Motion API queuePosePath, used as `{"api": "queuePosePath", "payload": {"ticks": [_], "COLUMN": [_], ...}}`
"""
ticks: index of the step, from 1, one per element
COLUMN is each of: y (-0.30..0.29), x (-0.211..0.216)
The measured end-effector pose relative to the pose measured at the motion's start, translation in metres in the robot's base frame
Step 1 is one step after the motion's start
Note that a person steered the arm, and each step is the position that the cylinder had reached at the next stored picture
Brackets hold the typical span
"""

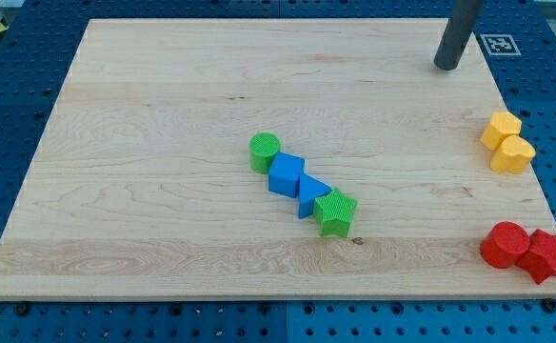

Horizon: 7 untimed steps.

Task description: Move the arm to the top right corner

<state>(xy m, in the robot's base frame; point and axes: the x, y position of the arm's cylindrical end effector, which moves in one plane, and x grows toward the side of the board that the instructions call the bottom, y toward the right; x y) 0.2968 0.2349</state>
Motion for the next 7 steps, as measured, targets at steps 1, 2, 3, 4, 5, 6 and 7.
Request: {"api": "queuePosePath", "payload": {"ticks": [1, 2, 3, 4, 5, 6, 7], "y": [0.0, 0.0, 0.0, 0.0, 0.0, 0.0, 0.0], "x": [-0.006, -0.013, -0.018, -0.023, -0.028, -0.035, -0.04]}}
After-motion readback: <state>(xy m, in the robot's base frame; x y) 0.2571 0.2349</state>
